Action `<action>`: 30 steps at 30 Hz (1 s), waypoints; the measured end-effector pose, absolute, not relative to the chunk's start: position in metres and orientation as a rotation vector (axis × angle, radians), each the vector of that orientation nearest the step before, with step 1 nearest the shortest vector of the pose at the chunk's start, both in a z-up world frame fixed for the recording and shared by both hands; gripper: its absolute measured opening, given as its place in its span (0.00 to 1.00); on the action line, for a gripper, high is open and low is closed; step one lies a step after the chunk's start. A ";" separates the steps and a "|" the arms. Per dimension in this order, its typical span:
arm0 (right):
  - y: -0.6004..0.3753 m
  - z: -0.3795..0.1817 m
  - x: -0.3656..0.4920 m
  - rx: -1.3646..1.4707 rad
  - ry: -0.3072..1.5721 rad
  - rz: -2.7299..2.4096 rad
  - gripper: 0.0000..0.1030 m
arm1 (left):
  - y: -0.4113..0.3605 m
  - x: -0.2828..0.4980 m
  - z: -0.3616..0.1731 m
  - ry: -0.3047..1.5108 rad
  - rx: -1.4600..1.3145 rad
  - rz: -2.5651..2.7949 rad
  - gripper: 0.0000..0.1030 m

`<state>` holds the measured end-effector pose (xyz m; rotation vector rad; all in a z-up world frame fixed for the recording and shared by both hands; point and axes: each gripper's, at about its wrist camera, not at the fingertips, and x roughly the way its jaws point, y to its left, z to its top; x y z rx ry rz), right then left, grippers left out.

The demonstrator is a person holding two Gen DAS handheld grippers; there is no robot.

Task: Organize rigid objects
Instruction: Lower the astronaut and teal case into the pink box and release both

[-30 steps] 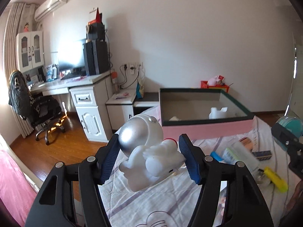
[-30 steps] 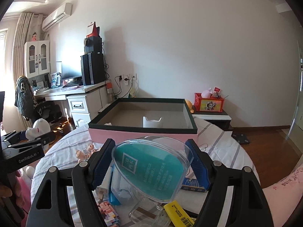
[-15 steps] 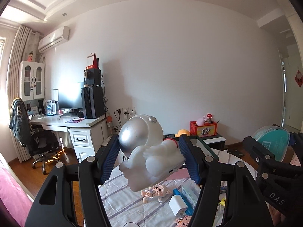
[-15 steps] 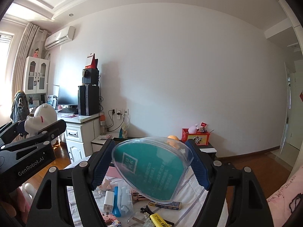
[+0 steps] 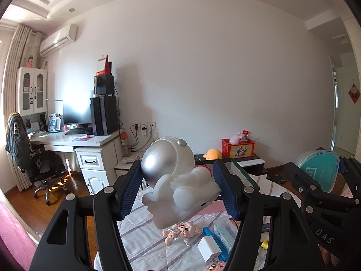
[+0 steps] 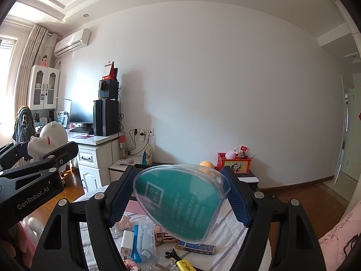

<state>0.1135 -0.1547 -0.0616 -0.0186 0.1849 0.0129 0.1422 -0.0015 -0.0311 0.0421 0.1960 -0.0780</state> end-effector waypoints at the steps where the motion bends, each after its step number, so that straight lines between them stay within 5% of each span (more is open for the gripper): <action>1: -0.155 -0.062 0.124 -0.023 0.195 0.019 0.75 | -0.001 0.156 -0.032 0.219 0.036 -0.093 0.63; 13: -0.162 -0.113 0.326 0.008 0.551 0.135 0.75 | -0.017 0.373 -0.099 0.635 0.086 -0.161 0.63; 24: -0.194 -0.175 0.375 0.025 0.702 0.033 0.75 | -0.035 0.419 -0.144 0.766 0.141 -0.157 0.64; 28: -0.197 -0.166 0.366 0.034 0.677 0.029 0.78 | -0.032 0.402 -0.130 0.727 0.124 -0.138 0.85; 30: -0.197 -0.153 0.353 0.032 0.647 0.039 0.79 | -0.027 0.387 -0.118 0.689 0.110 -0.135 0.86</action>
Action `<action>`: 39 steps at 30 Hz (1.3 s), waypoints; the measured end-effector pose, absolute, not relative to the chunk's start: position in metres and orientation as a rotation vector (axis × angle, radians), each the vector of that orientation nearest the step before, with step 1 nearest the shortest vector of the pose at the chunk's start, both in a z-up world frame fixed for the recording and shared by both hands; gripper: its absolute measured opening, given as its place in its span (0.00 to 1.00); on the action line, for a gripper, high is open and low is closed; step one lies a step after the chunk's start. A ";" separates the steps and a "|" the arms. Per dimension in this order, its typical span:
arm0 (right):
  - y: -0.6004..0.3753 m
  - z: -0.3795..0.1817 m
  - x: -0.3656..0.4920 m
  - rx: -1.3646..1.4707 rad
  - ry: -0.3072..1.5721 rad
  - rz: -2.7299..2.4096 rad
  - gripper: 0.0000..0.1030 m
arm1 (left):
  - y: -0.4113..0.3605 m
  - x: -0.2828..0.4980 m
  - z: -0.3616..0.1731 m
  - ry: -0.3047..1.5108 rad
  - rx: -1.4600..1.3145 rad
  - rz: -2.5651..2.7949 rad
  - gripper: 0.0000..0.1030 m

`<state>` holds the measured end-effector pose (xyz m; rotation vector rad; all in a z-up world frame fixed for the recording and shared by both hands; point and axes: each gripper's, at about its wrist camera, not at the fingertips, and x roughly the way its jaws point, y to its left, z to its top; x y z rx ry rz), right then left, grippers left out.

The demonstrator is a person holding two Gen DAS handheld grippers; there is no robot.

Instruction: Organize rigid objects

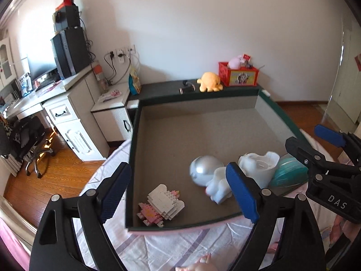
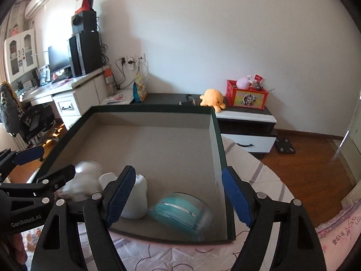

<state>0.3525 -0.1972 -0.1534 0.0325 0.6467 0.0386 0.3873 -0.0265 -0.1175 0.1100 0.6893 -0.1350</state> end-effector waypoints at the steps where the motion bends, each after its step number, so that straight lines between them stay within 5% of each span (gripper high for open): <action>1: -0.197 -0.146 0.344 0.031 0.624 0.039 0.79 | -0.024 0.377 -0.109 0.664 0.103 -0.131 0.87; 8: -0.191 -0.092 0.249 0.046 0.421 0.041 0.85 | -0.002 0.261 -0.050 0.383 0.074 -0.044 1.00; 12: -0.178 -0.069 0.179 0.028 0.289 0.009 1.00 | 0.005 0.191 -0.028 0.257 0.075 0.010 1.00; 24: -0.154 -0.034 0.042 0.032 0.061 -0.037 1.00 | 0.021 0.069 -0.001 0.119 0.045 -0.002 1.00; 39: -0.144 -0.019 0.008 0.013 0.003 -0.054 1.00 | 0.021 0.023 0.012 0.043 0.028 -0.006 1.00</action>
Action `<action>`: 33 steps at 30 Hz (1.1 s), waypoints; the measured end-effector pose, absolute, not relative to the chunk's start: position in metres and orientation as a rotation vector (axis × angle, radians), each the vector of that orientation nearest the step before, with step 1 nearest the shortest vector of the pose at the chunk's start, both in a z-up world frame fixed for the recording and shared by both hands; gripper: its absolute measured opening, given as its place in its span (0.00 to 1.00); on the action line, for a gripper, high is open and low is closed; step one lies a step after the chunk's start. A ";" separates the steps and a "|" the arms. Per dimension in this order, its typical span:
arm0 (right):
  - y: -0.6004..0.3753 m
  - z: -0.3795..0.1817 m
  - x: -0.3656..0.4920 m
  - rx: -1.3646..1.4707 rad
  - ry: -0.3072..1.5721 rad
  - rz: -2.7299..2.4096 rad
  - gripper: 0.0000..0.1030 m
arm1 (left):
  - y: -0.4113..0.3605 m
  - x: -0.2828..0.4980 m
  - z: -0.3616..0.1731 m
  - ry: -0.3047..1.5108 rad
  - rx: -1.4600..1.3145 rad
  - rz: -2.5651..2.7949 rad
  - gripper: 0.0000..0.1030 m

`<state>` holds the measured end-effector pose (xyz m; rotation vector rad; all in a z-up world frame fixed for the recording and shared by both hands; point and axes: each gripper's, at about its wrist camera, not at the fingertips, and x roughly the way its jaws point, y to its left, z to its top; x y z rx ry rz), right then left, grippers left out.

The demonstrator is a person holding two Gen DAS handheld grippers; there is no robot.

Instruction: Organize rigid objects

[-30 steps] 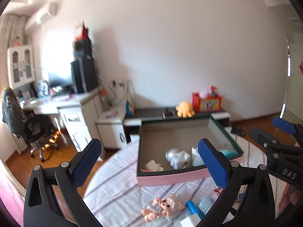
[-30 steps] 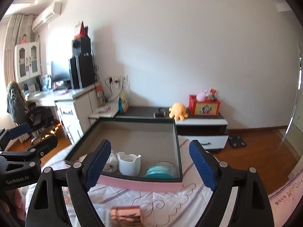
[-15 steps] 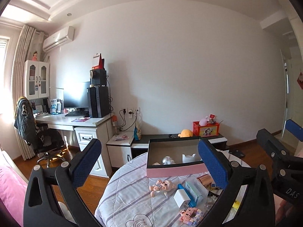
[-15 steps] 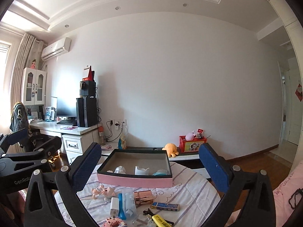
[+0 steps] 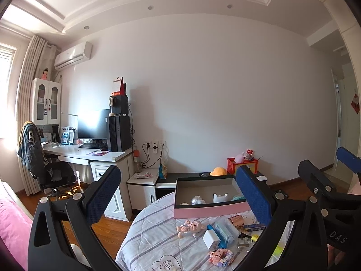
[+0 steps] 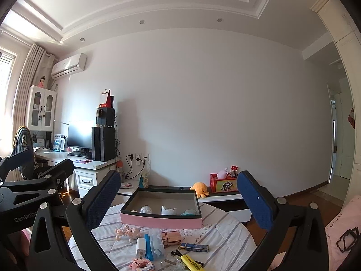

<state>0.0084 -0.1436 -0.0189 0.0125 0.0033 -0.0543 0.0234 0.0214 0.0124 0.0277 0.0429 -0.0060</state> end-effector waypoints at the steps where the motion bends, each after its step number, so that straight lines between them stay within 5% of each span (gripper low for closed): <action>1: -0.143 -0.020 0.008 0.013 0.004 -0.055 1.00 | 0.021 0.023 0.012 0.041 0.027 -0.005 1.00; 24: -0.146 -0.031 0.014 0.020 0.043 -0.054 1.00 | 0.018 0.038 -0.001 0.088 0.032 -0.010 1.00; 33: -0.164 -0.057 0.036 0.035 0.135 -0.091 1.00 | 0.026 0.076 -0.042 0.241 0.015 -0.023 1.00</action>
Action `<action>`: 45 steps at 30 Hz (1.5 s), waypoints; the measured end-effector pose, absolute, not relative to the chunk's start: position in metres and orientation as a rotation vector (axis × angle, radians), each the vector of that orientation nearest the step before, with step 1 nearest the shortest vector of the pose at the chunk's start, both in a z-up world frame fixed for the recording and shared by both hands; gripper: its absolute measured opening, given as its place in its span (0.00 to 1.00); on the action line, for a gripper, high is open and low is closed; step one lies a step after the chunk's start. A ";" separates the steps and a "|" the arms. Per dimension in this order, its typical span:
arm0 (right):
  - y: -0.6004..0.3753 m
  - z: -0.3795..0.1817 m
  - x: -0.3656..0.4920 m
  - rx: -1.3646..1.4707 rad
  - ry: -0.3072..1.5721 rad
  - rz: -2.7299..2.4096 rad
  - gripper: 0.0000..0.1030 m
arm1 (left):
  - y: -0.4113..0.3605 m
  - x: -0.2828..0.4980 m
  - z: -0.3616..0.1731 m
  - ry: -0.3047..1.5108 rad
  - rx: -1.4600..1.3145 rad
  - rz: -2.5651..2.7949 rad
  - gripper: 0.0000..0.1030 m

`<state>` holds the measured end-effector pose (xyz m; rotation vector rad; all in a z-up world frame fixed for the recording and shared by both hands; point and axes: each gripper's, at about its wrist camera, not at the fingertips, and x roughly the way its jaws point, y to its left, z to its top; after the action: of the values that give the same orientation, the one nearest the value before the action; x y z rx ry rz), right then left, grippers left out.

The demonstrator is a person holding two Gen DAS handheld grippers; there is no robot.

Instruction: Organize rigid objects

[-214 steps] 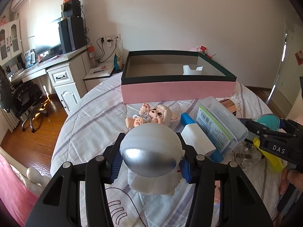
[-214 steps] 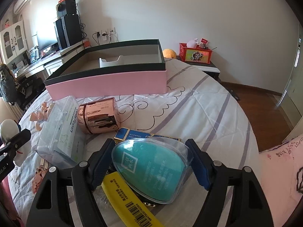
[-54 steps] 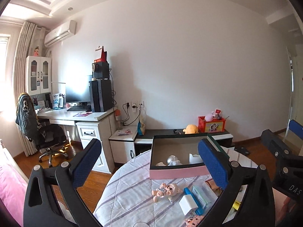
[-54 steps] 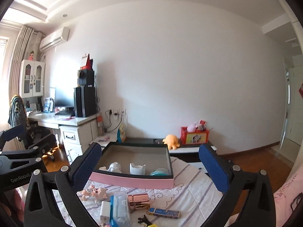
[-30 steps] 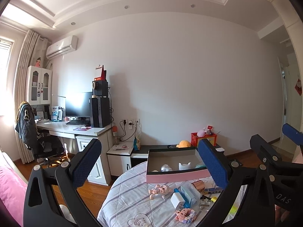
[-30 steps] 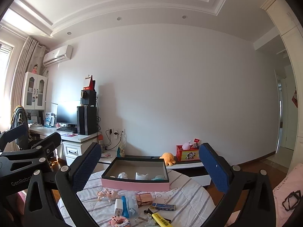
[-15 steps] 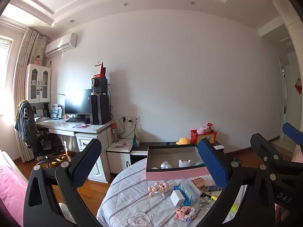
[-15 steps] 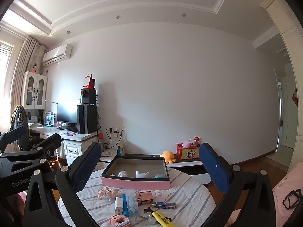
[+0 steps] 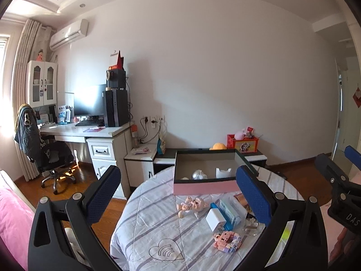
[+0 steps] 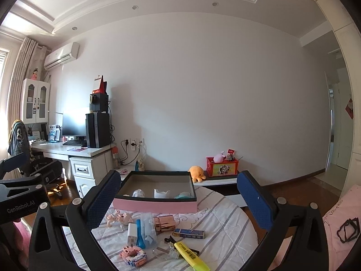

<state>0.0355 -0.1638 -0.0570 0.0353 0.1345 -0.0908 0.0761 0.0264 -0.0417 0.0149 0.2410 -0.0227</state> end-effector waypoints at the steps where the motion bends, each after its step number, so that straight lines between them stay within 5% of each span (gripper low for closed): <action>1: -0.167 -0.063 0.039 0.035 0.152 -0.100 1.00 | 0.025 0.082 -0.050 0.271 0.014 -0.031 1.00; 13: -0.204 -0.170 0.086 -0.003 0.472 -0.172 1.00 | -0.036 0.139 -0.181 0.670 0.074 -0.171 1.00; 26: -0.221 -0.219 0.117 0.017 0.654 -0.084 1.00 | -0.059 0.183 -0.210 0.837 0.140 -0.168 0.99; 30: -0.217 -0.225 0.125 0.011 0.676 -0.042 0.99 | -0.062 0.186 -0.208 0.819 0.139 -0.215 0.67; 38: -0.206 -0.233 0.135 -0.027 0.730 0.029 0.53 | -0.052 0.173 -0.202 0.788 0.125 -0.228 0.67; 40: -0.203 -0.232 0.134 -0.023 0.733 0.058 0.32 | -0.049 0.170 -0.201 0.784 0.123 -0.232 0.67; 45: -0.194 -0.230 0.130 -0.014 0.742 0.116 0.26 | -0.040 0.163 -0.196 0.765 0.107 -0.224 0.67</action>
<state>0.1301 -0.1937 -0.2303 -0.0139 0.7420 0.1160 0.1630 -0.0396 -0.1965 0.1074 0.7652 -0.2239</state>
